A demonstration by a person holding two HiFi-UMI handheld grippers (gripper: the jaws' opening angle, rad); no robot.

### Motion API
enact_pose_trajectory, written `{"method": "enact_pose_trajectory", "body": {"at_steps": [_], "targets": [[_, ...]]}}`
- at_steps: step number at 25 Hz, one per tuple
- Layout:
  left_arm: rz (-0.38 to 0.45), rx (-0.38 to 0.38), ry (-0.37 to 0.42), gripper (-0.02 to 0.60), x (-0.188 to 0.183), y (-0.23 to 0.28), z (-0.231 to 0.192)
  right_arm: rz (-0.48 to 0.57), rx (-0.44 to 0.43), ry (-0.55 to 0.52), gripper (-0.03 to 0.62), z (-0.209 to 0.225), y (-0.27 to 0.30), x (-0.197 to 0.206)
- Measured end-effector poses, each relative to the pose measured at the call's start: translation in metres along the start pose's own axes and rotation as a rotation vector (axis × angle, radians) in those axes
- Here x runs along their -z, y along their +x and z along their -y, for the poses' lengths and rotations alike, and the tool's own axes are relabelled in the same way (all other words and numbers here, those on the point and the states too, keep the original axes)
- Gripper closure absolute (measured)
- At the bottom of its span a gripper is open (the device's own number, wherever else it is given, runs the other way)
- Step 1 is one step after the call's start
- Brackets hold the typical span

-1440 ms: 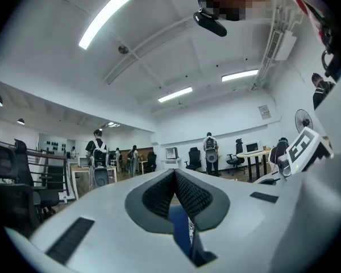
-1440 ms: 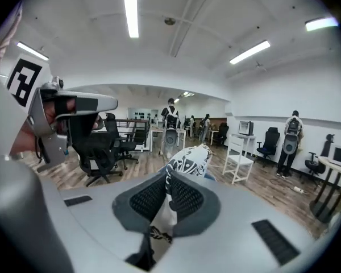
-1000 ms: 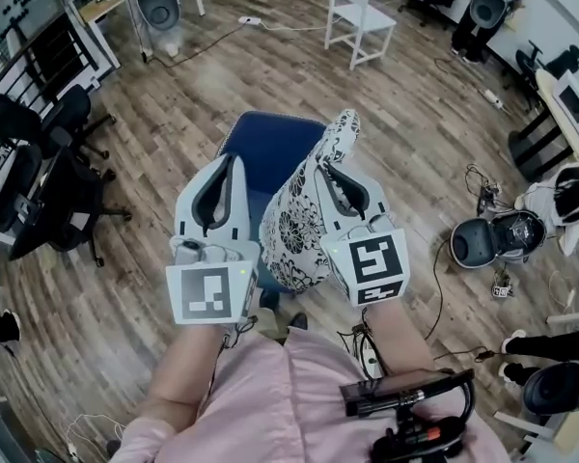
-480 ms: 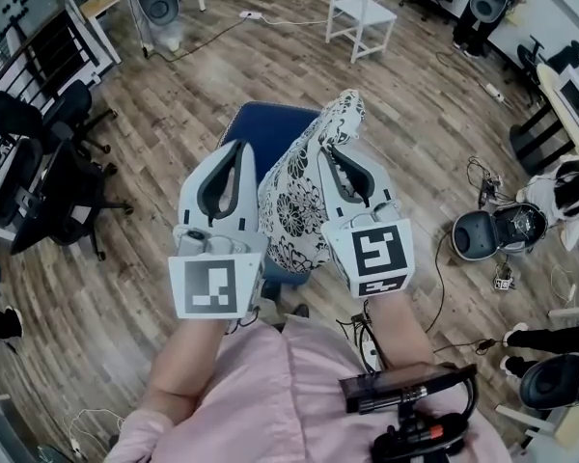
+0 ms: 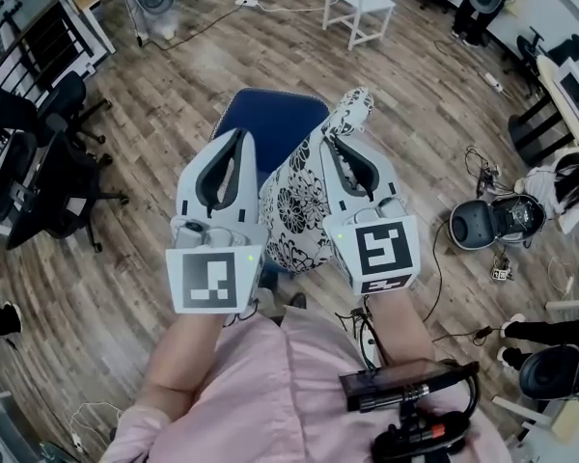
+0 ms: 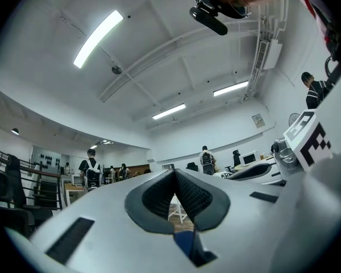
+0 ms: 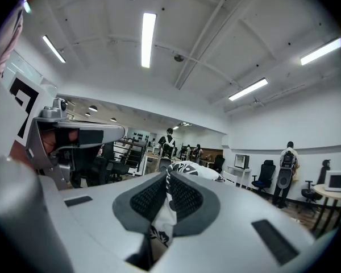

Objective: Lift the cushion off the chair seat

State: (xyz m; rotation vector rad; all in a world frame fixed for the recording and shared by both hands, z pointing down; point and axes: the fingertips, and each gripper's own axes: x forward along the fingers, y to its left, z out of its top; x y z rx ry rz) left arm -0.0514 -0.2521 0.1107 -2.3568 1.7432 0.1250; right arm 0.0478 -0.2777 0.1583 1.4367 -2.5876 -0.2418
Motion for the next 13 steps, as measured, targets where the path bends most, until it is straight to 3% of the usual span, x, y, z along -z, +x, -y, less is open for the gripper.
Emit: {"method": "enact_pose_trajectory", "body": {"at_steps": [13], "targets": [[0.007, 0.014, 0.008, 0.571, -0.0008, -0.0012, 0.0073, -0.003, 0.01, -0.012, 0.575, 0.0, -0.0052, -0.0004]]}}
